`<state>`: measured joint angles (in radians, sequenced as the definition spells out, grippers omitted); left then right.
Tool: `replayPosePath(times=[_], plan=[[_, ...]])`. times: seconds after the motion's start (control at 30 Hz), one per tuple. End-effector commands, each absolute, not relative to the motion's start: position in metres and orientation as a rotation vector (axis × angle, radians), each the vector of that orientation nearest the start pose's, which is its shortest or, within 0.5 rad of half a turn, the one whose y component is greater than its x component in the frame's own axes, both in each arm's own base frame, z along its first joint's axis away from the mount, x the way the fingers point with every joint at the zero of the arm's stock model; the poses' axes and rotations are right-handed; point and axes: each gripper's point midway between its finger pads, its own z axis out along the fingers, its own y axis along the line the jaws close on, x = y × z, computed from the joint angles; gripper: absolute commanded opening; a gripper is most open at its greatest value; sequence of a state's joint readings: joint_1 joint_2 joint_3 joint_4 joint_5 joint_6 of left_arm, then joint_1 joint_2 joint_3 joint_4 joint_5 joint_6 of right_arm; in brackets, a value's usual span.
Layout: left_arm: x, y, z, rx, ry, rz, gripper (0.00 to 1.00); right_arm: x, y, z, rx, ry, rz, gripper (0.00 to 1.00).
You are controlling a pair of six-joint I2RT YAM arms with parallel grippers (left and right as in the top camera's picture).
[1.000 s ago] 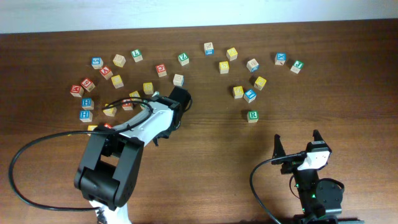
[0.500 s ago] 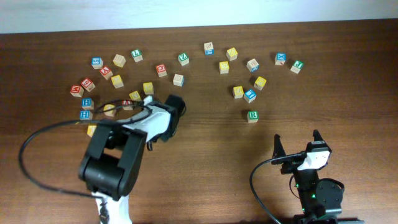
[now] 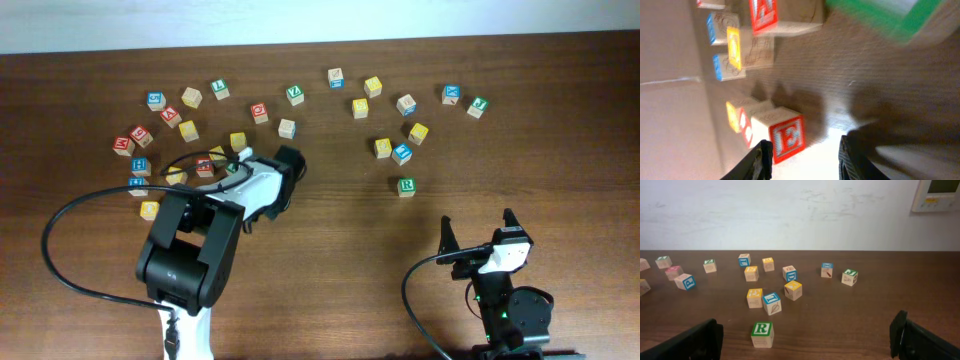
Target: Spell out RSS
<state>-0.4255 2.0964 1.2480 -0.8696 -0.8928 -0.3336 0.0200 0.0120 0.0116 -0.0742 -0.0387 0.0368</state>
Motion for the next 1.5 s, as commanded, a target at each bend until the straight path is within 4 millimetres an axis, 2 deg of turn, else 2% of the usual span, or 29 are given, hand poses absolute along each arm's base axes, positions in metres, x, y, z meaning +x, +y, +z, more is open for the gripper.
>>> replayPosePath(times=[0.0, 0.17, 0.23, 0.3, 0.37, 0.43, 0.57, 0.73, 0.9, 1.1, 1.27, 1.47], plan=[[0.365, -0.044, 0.01, 0.177, 2.796, 1.017, 0.31, 0.246, 0.009, 0.156, -0.008, 1.65, 0.063, 0.98], [0.387, -0.069, 0.053, -0.06, 2.816, 0.682, 0.3, 0.246, 0.009, 0.156, -0.008, 1.65, 0.063, 0.98], [0.397, -0.074, 0.079, -0.144, 2.8, 0.498, 0.3, 0.246, 0.009, 0.156, -0.008, 1.65, 0.063, 0.98], [0.401, -0.064, 0.103, -0.234, 2.779, 0.362, 0.24, 0.246, 0.009, 0.156, -0.008, 1.65, 0.063, 0.98], [0.398, -0.051, 0.113, -0.33, 2.804, 0.217, 0.12, 0.246, 0.009, 0.156, -0.008, 1.65, 0.063, 0.98], [0.389, -0.036, 0.109, -0.418, 2.866, 0.125, 0.0, 0.246, 0.009, 0.156, -0.008, 1.65, 0.063, 0.98], [0.362, -0.012, 0.078, -0.512, 2.984, 0.059, 0.0, 0.246, 0.009, 0.156, -0.008, 1.65, 0.063, 0.98], [0.343, -0.005, 0.041, -0.536, 3.018, 0.079, 0.0, 0.246, 0.009, 0.156, -0.008, 1.65, 0.063, 0.98], [0.351, 0.003, 0.042, -0.533, 2.973, 0.142, 0.0, 0.246, 0.009, 0.156, -0.008, 1.65, 0.063, 0.98], [0.348, 0.026, 0.042, -0.607, 2.963, 0.189, 0.0, 0.246, 0.009, 0.156, -0.008, 1.65, 0.063, 0.98], [0.341, 0.023, 0.034, -0.463, 3.026, 0.134, 0.0, 0.246, 0.009, 0.156, -0.008, 1.65, 0.063, 0.98], [0.337, 0.023, 0.023, -0.452, 3.026, 0.134, 0.0, 0.246, 0.009, 0.156, -0.008, 1.65, 0.063, 0.98]])
